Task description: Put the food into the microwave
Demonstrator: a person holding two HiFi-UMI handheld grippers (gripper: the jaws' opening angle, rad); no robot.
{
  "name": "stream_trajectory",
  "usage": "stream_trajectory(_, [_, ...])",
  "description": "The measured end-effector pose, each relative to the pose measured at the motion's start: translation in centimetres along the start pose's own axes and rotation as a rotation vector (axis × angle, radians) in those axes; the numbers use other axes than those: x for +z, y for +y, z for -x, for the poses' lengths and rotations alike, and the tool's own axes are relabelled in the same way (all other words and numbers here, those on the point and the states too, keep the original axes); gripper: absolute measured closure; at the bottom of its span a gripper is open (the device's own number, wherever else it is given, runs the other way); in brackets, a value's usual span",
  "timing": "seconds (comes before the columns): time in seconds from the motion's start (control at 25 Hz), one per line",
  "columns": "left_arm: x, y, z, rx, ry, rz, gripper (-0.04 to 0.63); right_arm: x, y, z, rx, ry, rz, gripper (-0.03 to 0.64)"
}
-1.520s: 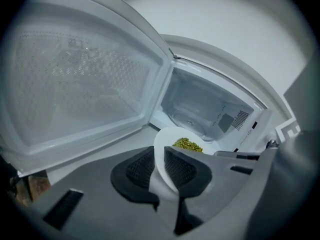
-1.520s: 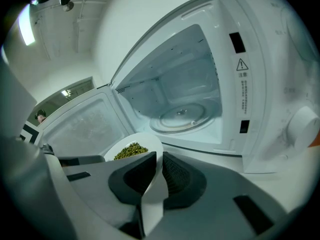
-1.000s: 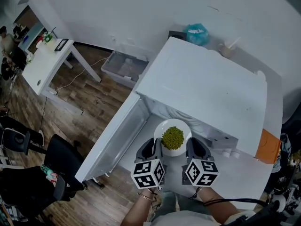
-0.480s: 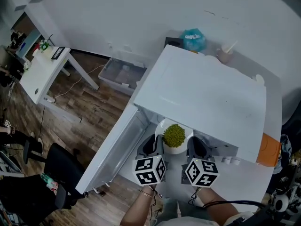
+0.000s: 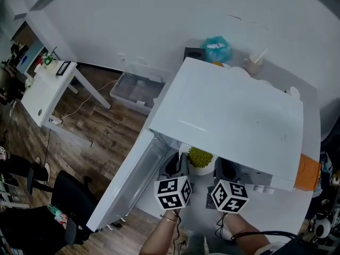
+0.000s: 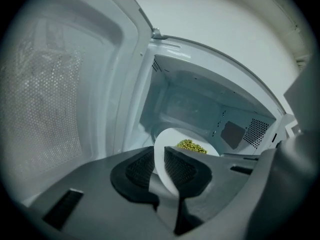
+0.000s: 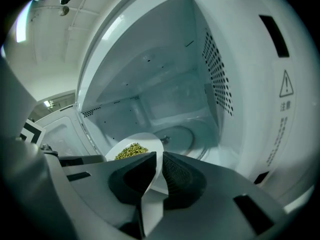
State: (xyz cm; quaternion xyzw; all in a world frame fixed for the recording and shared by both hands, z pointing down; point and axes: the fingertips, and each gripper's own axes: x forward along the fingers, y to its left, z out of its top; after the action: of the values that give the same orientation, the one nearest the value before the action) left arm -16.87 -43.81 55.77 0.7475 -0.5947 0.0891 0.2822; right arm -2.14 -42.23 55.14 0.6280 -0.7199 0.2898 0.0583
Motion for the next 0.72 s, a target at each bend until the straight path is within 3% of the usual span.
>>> stream_trajectory(0.72, [0.5,-1.0,-4.6,-0.048,-0.002,-0.04,0.529,1.0,-2.0,-2.3,-0.113,-0.054,0.01,0.566])
